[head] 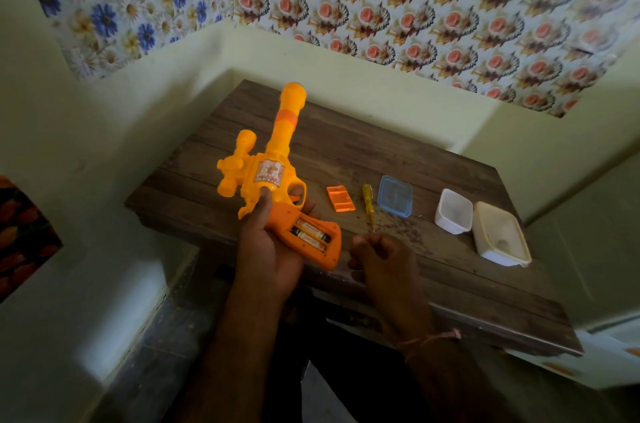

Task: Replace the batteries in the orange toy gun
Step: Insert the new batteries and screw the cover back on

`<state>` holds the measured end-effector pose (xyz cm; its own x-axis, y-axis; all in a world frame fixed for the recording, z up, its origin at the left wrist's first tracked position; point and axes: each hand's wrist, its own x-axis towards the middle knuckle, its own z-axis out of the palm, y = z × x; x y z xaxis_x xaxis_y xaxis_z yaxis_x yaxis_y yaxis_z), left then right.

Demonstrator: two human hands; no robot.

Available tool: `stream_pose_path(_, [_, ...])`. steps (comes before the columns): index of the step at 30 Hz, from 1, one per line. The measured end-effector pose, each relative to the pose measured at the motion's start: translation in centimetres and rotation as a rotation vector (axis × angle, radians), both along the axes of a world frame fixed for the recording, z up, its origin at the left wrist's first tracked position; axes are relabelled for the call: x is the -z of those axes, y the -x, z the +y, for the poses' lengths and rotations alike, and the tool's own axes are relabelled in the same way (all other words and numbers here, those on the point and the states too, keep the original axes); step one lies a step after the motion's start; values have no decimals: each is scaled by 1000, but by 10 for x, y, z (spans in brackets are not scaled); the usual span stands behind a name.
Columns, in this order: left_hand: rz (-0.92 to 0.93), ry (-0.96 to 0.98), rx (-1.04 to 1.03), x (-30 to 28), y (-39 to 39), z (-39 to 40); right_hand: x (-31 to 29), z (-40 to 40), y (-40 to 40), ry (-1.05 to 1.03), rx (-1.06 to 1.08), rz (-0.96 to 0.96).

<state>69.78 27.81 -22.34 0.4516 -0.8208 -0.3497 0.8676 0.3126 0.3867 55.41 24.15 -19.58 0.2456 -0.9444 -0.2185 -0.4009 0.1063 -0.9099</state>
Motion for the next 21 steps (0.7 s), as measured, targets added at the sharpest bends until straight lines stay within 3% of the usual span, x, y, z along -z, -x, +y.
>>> stream_pose_path(3, [9,26,-29,5,-8,-3,5,-21,-1,279,-105,316])
stream_pose_path(9, [57,40,-57,12,-13,-7,14,-65,-23,623,-249,653])
stream_pose_path(21, [73,40,-53,23,-18,-15,27,-95,-64,576,-328,894])
